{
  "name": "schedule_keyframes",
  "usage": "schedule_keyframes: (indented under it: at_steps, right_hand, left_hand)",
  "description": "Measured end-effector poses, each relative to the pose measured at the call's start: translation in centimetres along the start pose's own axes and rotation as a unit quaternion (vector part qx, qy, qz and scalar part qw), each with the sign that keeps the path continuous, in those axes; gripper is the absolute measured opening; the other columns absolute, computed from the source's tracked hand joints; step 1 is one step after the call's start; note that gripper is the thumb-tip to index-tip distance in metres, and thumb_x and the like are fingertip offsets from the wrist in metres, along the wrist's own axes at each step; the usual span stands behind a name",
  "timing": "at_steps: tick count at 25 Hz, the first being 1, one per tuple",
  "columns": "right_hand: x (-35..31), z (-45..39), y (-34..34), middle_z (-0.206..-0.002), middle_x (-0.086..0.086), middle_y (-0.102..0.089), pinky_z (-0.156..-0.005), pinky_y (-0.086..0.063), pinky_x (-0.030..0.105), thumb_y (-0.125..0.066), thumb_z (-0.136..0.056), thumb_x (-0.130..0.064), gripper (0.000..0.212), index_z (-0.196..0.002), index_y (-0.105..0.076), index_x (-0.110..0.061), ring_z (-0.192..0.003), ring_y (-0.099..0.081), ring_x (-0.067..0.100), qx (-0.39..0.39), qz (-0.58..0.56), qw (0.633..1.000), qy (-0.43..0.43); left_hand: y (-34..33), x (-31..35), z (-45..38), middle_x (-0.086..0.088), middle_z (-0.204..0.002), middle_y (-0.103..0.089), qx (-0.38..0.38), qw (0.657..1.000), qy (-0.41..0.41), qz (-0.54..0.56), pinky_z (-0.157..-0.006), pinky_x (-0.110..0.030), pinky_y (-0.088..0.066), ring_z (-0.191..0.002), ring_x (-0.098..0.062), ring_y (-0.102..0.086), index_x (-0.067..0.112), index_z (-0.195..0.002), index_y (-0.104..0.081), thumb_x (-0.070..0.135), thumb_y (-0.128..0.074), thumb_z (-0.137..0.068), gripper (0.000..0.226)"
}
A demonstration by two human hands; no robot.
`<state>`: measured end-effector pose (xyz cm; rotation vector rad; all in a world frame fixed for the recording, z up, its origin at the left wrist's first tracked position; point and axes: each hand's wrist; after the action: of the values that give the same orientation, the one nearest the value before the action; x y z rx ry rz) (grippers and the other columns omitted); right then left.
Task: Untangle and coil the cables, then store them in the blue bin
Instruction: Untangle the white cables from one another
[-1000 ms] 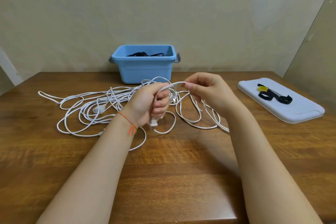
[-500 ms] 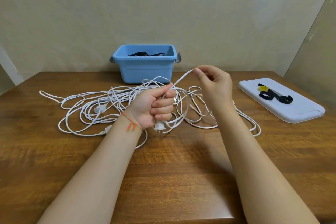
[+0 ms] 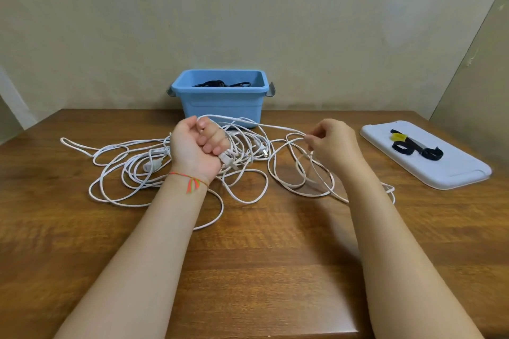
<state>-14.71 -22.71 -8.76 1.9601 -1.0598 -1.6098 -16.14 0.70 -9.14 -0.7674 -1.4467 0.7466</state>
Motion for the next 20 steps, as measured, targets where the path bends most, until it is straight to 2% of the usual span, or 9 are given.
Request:
schedule_keyframes:
  at_steps: [3,5,7,9,10,13,15,17,20]
  right_hand:
    - [-1.5,1.1,-1.0,-0.096,0.007,-0.069,-0.07,-0.047,0.031,-0.062,-0.093,-0.022,0.011,-0.096,-0.071,-0.017,-0.087,-0.061,0.027,-0.06,0.167,0.982,0.058]
    - [-2.9,2.2,-1.8,-0.091,0.0,-0.067,-0.068,-0.047,0.03,-0.064,-0.092,-0.027,0.01,-0.096,-0.074,-0.025,-0.087,-0.061,0.025,-0.118,0.2,0.965,0.118]
    - [-4.0,3.4,-2.3,-0.08,-0.006,-0.062,-0.069,-0.048,0.031,-0.07,-0.088,-0.028,0.007,-0.091,-0.076,-0.026,-0.081,-0.06,0.02,-0.164,0.143,0.956,0.196]
    - [-4.5,3.9,-1.8,-0.066,-0.016,-0.057,-0.067,-0.043,0.026,-0.072,-0.086,-0.02,0.014,-0.076,-0.074,-0.028,-0.069,-0.055,0.007,-0.22,0.041,0.95,0.215]
    - [-4.4,3.8,-1.3,-0.058,-0.018,-0.055,-0.063,-0.039,0.02,-0.071,-0.086,-0.016,0.025,-0.067,-0.068,-0.032,-0.061,-0.051,0.002,-0.248,0.009,0.946,0.209]
    - [-3.7,3.2,-0.1,-0.059,-0.013,-0.055,-0.055,-0.036,0.018,-0.068,-0.086,-0.013,0.017,-0.075,-0.069,-0.027,-0.052,-0.043,0.004,-0.283,-0.038,0.944,0.164]
    - [-2.7,2.5,0.5,-0.066,-0.007,-0.058,-0.054,-0.038,0.026,-0.069,-0.084,-0.013,0.012,-0.085,-0.07,-0.025,-0.056,-0.045,0.011,-0.266,-0.085,0.953,0.115]
    - [-1.9,1.9,0.8,-0.06,-0.013,-0.058,-0.051,-0.038,0.027,-0.071,-0.082,-0.014,0.011,-0.085,-0.068,-0.023,-0.054,-0.045,0.013,-0.25,-0.099,0.959,0.085]
    - [-0.9,1.5,1.2,-0.06,-0.013,-0.059,-0.051,-0.039,0.029,-0.074,-0.084,-0.018,0.006,-0.084,-0.068,-0.019,-0.056,-0.046,0.012,-0.256,-0.102,0.958,0.073]
  left_hand:
    - [-1.4,-1.2,0.7,0.002,-0.055,-0.037,-0.069,0.987,-0.018,-0.144,-0.045,-0.022,-0.035,-0.047,-0.011,-0.036,0.017,-0.072,-0.042,0.024,-0.031,-0.105,0.036]
    - [-2.1,-2.5,1.3,-0.007,-0.071,-0.057,-0.111,0.953,-0.047,-0.278,-0.064,-0.029,-0.053,-0.07,-0.019,-0.059,0.014,-0.078,-0.048,0.024,-0.032,-0.108,0.035]
    - [-2.3,-3.7,1.6,-0.011,-0.089,-0.063,-0.124,0.865,-0.082,-0.479,-0.076,-0.036,-0.053,-0.087,-0.021,-0.061,0.019,-0.08,-0.053,0.028,-0.035,-0.108,0.035]
    - [-2.1,-4.3,1.7,-0.004,-0.082,-0.058,-0.111,0.733,-0.136,-0.657,-0.069,-0.033,-0.041,-0.077,-0.015,-0.053,0.02,-0.079,-0.049,0.029,-0.037,-0.107,0.032]
    - [-1.9,-4.5,1.7,-0.001,-0.077,-0.055,-0.109,0.693,-0.158,-0.695,-0.067,-0.033,-0.038,-0.072,-0.015,-0.05,0.018,-0.08,-0.046,0.028,-0.037,-0.108,0.031]
    - [-1.5,-4.4,1.6,0.0,-0.077,-0.057,-0.1,0.631,-0.172,-0.75,-0.069,-0.038,-0.045,-0.075,-0.026,-0.057,0.02,-0.088,-0.044,0.033,-0.034,-0.107,0.025]
    - [-1.6,-4.2,1.7,-0.004,-0.081,-0.061,-0.095,0.55,-0.157,-0.815,-0.068,-0.04,-0.044,-0.081,-0.032,-0.059,0.024,-0.09,-0.042,0.036,-0.031,-0.107,0.023]
    - [-2.0,-4.0,2.1,-0.004,-0.085,-0.062,-0.099,0.48,-0.127,-0.862,-0.069,-0.038,-0.042,-0.087,-0.031,-0.059,0.022,-0.087,-0.044,0.04,-0.028,-0.107,0.03]
    - [-2.4,-3.4,2.2,0.003,-0.073,-0.054,-0.134,0.427,-0.082,-0.89,-0.063,-0.034,-0.036,-0.076,-0.021,-0.055,0.021,-0.069,-0.046,0.058,-0.028,-0.102,0.053]
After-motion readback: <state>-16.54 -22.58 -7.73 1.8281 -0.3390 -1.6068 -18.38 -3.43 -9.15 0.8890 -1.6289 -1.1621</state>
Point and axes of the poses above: each hand's wrist, its own z-axis away from the middle knuckle, its own y-axis out of the back of the hand, x = y × z
